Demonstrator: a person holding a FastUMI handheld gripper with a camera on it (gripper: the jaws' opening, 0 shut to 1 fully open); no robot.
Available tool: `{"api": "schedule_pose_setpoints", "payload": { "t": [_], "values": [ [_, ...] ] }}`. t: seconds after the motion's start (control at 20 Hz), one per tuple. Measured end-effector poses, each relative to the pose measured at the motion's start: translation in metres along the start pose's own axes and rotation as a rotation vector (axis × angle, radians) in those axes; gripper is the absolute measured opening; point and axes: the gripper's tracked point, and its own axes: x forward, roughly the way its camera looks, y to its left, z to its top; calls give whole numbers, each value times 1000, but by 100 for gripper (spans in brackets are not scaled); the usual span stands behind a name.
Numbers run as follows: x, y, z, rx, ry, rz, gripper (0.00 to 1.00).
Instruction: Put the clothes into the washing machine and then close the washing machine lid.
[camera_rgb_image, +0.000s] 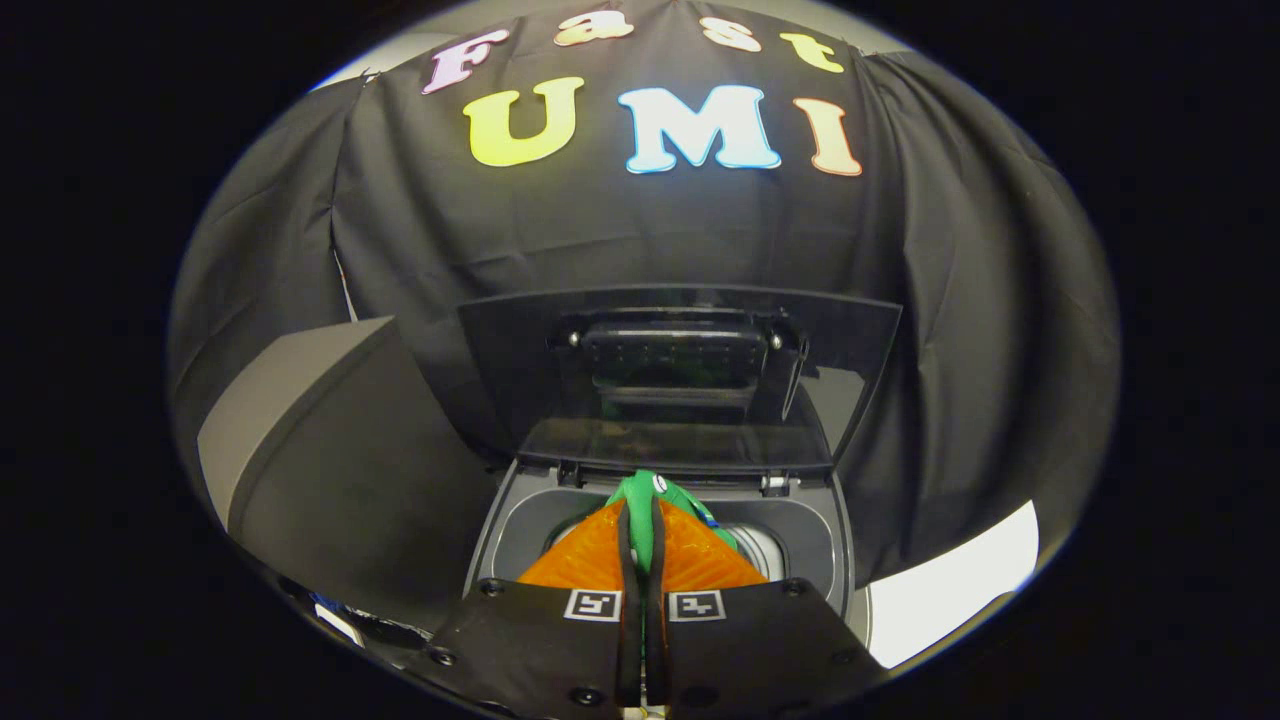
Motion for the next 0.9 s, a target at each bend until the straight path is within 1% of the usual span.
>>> {"api": "schedule_pose_setpoints", "payload": {
  "t": [0.25,0.6,0.65,0.7,0.8,0.85,0.9],
  "values": [
    [13,-1,-37,15,85,-8,3],
    [18,-1,-87,31,203,-11,3],
    [16,-2,-91,31,212,-13,9],
    [17,-2,-95,27,220,-16,9],
    [14,2,-102,22,234,-5,18],
    [15,6,-100,26,220,7,23],
    [14,6,-97,23,207,3,33]
  ]
}}
